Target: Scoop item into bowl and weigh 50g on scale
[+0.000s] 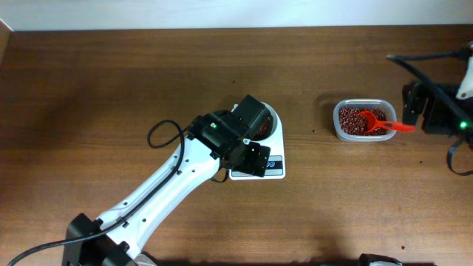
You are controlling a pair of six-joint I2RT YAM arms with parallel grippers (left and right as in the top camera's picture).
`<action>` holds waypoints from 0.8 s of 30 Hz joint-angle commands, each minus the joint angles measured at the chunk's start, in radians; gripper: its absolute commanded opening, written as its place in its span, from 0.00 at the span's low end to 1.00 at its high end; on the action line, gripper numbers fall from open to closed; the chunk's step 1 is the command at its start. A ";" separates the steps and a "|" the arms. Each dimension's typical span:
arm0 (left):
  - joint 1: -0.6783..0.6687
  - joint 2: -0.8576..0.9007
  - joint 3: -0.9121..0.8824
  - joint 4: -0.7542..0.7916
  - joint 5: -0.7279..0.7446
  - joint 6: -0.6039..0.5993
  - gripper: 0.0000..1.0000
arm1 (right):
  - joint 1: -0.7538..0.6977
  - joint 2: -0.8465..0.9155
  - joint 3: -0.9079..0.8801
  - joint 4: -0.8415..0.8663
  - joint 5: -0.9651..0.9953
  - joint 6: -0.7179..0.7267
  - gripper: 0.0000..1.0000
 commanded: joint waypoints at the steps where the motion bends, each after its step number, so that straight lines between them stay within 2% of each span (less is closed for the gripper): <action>1: -0.003 0.005 -0.003 -0.002 -0.010 -0.016 0.99 | 0.034 -0.035 -0.182 0.001 0.038 0.001 0.99; 3: -0.003 0.005 -0.003 -0.002 -0.010 -0.016 0.99 | 0.082 -0.046 -0.309 0.000 0.086 0.001 1.00; 5: -0.003 0.005 -0.003 -0.002 -0.010 -0.016 0.99 | 0.098 -0.046 -0.362 0.001 0.086 0.001 0.99; 7: -0.003 0.005 -0.003 -0.002 -0.010 -0.016 0.99 | 0.098 -0.045 -0.370 -0.041 0.085 0.001 0.99; 13: -0.003 0.005 -0.003 -0.002 -0.010 -0.016 0.99 | 0.126 -0.045 -0.375 0.114 0.089 0.001 0.99; 16: -0.003 0.005 -0.003 -0.002 -0.009 -0.016 0.99 | 0.193 -0.047 -0.478 0.470 0.072 0.001 0.99; 18: -0.003 0.005 -0.003 -0.002 -0.010 -0.016 0.99 | 0.203 -0.054 -0.654 0.753 -0.041 0.001 0.99; 19: -0.003 0.005 -0.003 -0.002 -0.010 -0.016 0.99 | 0.202 -0.062 -0.713 0.826 -0.075 0.001 0.99; 22: -0.003 0.005 -0.003 -0.002 -0.010 -0.016 0.99 | 0.203 -0.158 -1.085 1.149 -0.129 0.005 0.99; 24: -0.003 0.005 -0.003 -0.002 -0.010 -0.016 0.99 | 0.203 -0.207 -1.242 1.288 -0.143 0.005 0.99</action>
